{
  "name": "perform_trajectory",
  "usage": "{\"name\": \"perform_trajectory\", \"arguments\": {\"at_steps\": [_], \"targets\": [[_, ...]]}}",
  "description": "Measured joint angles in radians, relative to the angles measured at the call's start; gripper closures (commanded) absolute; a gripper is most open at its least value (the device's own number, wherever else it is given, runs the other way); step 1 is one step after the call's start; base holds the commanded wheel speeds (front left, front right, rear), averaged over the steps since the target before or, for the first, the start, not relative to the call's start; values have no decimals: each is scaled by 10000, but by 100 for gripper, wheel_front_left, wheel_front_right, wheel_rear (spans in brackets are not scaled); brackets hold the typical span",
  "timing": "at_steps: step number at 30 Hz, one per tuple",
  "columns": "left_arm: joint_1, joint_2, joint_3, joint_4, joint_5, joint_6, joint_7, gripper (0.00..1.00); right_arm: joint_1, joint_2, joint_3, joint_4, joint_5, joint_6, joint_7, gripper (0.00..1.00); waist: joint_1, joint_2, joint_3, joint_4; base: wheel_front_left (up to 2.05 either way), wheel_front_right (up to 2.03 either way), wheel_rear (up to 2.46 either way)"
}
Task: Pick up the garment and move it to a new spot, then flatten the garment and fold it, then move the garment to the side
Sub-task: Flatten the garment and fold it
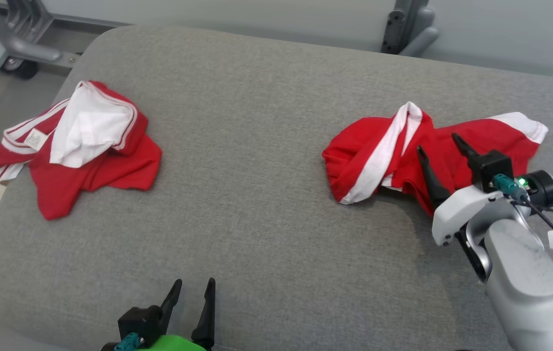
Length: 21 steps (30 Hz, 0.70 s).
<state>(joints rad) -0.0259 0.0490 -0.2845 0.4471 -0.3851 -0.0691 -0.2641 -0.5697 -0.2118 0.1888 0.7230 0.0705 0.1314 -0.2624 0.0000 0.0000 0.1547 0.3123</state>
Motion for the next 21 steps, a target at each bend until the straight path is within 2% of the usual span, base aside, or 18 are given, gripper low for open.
{"name": "perform_trajectory", "arguments": {"at_steps": [5,11,15,21], "targets": [[-14,0,213,2,121,-15,0,0,1244,100,416,-1080,263,0,-2,0,0,0,-295,-787,0,0,0],[-10,0,178,12,119,-71,0,0,2029,142,1170,-1490,453,0,0,0,0,0,-638,-1459,0,0,0],[-2,-2,146,81,121,-94,0,0,1987,150,1498,-1509,418,0,0,0,0,0,-711,-1482,0,0,0],[-1,0,192,150,121,-100,0,0,1544,176,1586,-1081,-151,0,0,0,0,0,-580,-1089,0,0,0]]}}
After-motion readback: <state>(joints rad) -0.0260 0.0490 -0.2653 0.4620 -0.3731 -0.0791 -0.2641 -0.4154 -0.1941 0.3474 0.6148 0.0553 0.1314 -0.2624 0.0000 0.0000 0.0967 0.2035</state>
